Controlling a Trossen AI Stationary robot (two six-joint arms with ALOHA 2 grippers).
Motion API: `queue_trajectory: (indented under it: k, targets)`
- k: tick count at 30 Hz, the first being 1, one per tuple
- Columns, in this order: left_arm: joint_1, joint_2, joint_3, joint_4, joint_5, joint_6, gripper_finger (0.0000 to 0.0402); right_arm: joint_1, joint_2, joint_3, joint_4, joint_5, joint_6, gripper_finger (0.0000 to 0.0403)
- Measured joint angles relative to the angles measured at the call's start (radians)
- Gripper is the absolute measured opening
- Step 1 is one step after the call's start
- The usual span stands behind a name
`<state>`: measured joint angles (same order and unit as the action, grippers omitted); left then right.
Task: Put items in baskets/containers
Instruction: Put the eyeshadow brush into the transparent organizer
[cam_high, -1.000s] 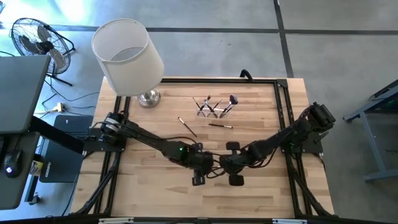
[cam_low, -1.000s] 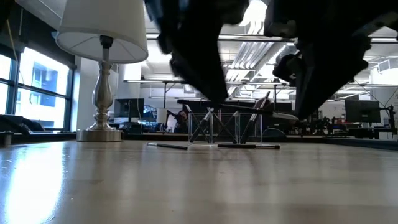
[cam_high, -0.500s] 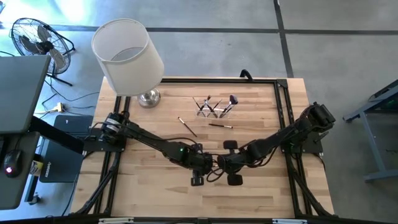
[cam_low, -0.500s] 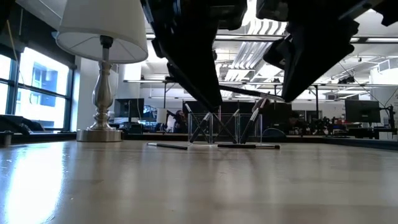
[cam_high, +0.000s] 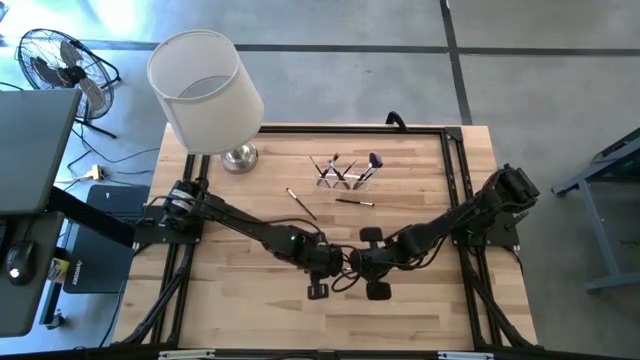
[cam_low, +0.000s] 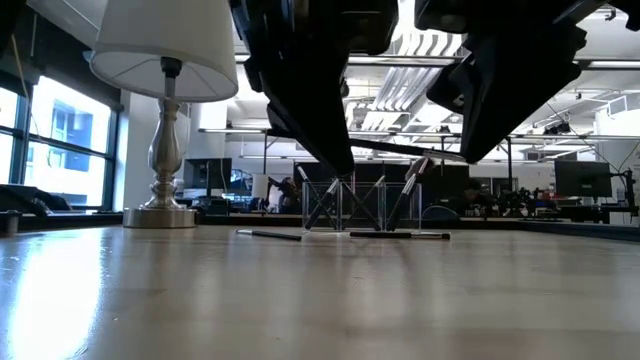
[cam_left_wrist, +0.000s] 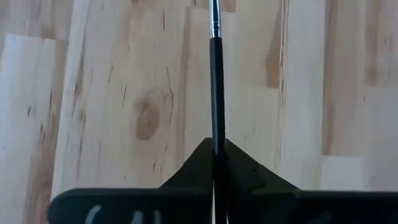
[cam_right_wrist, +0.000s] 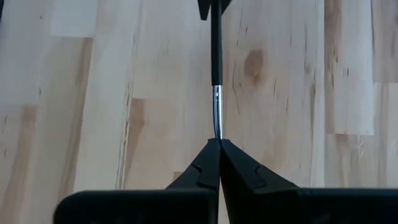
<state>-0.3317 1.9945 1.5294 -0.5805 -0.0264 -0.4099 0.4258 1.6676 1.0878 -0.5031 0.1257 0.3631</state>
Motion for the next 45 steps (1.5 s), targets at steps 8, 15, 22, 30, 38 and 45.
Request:
queue_trajectory:
  k: [8,15,22,30,38,45]
  targets:
    - [0.014,0.0,0.0,-0.036,-0.01,-0.039,0.0004,-0.001,-0.042,0.0,-0.045,-0.03,0.012,0.0074]
    - [0.014,-0.032,-0.046,-0.126,-0.101,-0.079,0.0003,0.021,-0.205,-0.02,-0.279,-0.018,0.299,0.012]
    - [-0.022,-0.247,-0.363,0.173,-0.19,-0.238,0.0003,0.223,-0.363,-0.202,-0.151,0.238,0.713,0.01]
    - [-0.07,-0.403,-0.857,1.492,-0.42,-0.299,0.0003,0.336,-0.324,-0.564,0.878,0.744,0.73,0.0073]
    - [-0.047,-0.384,-0.836,1.717,-0.422,-0.245,0.0005,0.151,-0.175,-0.534,1.623,0.74,0.169,0.0084]
    - [-0.047,-0.384,-0.743,1.569,-0.424,-0.194,0.0007,0.008,-0.18,-0.341,1.38,0.515,0.147,0.0129]
